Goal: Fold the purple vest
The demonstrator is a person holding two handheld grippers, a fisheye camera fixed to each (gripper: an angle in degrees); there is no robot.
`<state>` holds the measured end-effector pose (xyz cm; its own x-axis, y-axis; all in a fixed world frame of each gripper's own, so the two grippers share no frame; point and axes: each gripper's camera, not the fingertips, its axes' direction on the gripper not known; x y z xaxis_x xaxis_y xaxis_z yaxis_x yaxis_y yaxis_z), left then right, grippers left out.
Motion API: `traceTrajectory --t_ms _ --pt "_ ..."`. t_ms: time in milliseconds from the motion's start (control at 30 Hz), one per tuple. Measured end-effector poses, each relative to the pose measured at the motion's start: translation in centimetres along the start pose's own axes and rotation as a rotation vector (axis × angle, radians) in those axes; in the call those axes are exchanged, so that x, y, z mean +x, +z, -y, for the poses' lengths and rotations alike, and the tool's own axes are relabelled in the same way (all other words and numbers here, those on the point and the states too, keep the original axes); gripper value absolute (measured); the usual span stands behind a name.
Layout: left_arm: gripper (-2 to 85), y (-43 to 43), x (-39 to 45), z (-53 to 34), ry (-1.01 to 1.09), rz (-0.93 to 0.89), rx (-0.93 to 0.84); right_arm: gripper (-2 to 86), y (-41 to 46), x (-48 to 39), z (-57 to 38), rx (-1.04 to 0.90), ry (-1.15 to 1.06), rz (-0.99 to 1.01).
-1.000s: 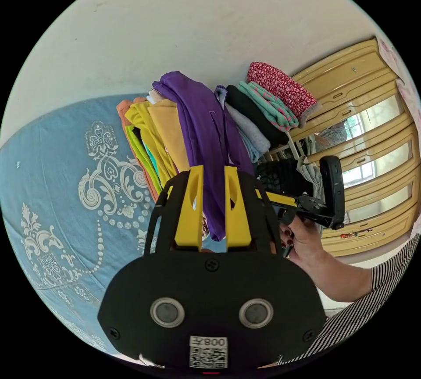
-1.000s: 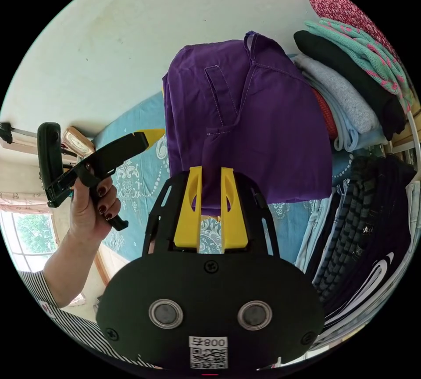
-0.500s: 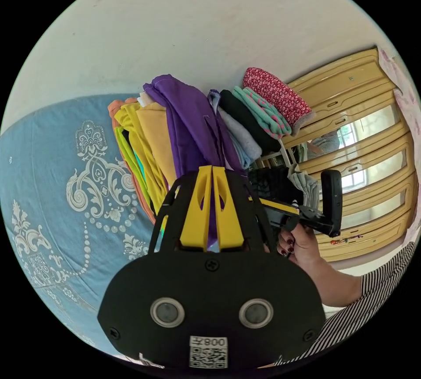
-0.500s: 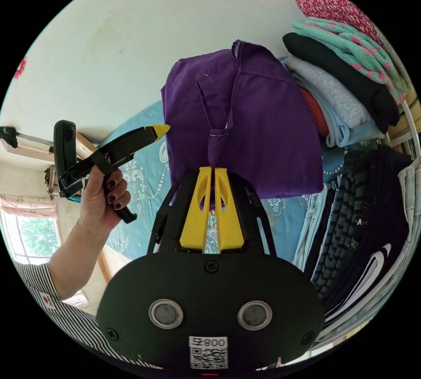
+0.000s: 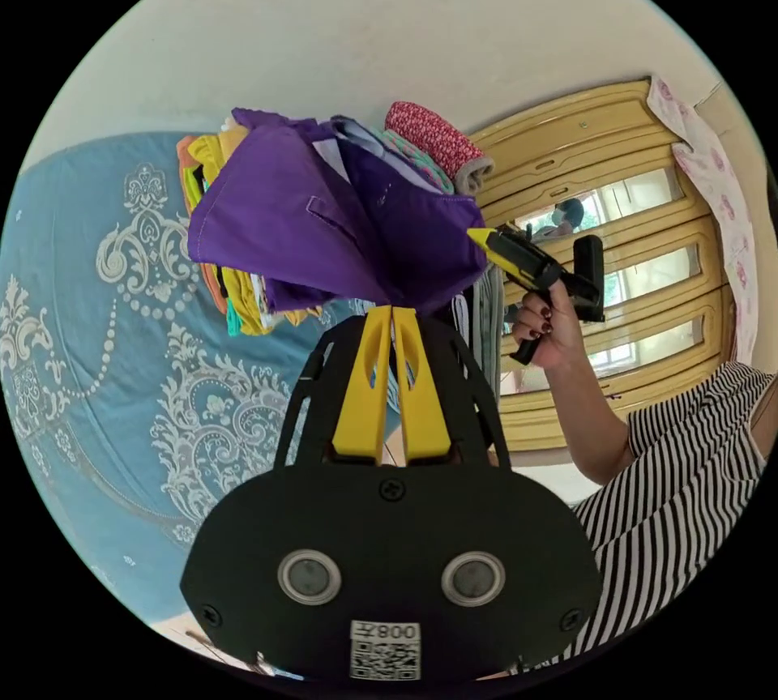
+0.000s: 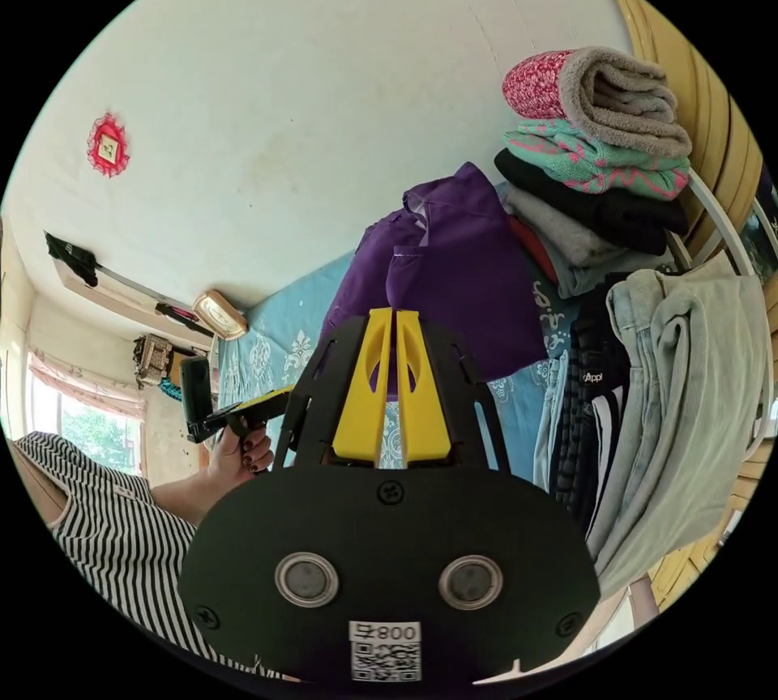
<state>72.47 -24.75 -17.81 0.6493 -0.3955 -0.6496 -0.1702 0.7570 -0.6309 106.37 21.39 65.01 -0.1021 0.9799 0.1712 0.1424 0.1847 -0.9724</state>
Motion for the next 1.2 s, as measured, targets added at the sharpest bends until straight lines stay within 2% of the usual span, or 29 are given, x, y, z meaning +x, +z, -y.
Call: traceTrajectory --t_ms 100,267,367,433,533,600,700,933,1133,1200 --pt "1.6 -0.8 -0.1 -2.1 -0.057 -0.014 -0.024 0.3 -0.6 -0.3 -1.8 -0.024 -0.008 0.009" --pt "5.4 -3.6 0.7 0.1 0.008 0.024 0.071 0.3 -0.3 -0.5 -4.3 -0.037 0.009 0.026" --pt "9.7 -1.3 -0.7 5.1 0.006 -0.096 0.036 0.3 0.5 -0.7 -5.6 -0.047 0.006 0.026" --pt "11.3 2.2 -2.9 9.2 -0.072 -0.247 0.018 0.3 1.1 -0.9 -6.3 -0.045 0.010 0.028" --pt "11.0 6.2 -4.7 13.1 -0.174 -0.414 0.015 0.4 2.2 -1.2 -7.5 -0.050 0.021 0.031" --pt "8.9 7.5 -4.9 14.5 -0.185 -0.434 0.014 0.5 3.4 -1.6 -8.4 -0.066 0.013 -0.001" --pt "2.9 8.2 -4.0 15.3 -0.153 -0.378 0.005 0.9 4.8 -1.9 -9.8 -0.094 0.019 -0.030" --pt "0.6 7.7 0.3 14.5 0.002 -0.204 0.024 4.4 4.5 -3.3 -11.5 -0.029 0.022 -0.202" --pt "0.3 9.0 3.6 14.7 0.114 -0.088 -0.015 9.5 10.1 -12.0 -6.1 -0.055 -0.387 -0.400" --pt "0.2 9.3 4.2 14.6 0.128 -0.037 -0.026 10.1 15.0 -14.6 -4.2 -0.169 -0.546 -0.490"
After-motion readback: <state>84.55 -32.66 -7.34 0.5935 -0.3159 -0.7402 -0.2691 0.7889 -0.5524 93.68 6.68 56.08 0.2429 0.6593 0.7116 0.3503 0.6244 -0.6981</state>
